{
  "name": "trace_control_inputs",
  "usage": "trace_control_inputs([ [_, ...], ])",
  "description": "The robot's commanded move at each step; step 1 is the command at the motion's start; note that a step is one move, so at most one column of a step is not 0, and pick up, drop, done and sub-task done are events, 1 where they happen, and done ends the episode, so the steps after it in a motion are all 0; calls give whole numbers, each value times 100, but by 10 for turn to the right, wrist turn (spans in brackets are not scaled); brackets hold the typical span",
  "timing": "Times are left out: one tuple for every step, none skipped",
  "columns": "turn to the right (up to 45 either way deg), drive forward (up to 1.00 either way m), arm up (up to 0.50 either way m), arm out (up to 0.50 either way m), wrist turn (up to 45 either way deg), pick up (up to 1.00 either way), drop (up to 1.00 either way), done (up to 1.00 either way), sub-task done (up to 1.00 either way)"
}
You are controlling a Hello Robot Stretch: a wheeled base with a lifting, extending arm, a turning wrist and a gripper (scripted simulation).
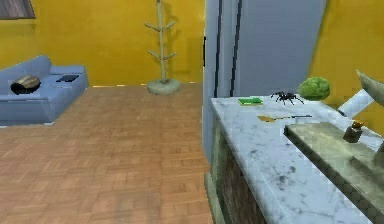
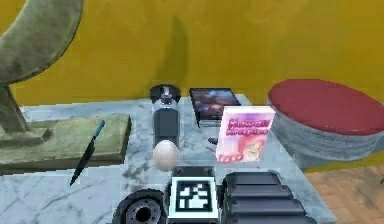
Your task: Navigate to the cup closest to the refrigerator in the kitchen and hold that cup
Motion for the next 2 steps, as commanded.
trace_control_inputs([
  [0,0,0,40,0,0,0,0,0],
  [0,0,0,0,450,0,0,0,0],
])
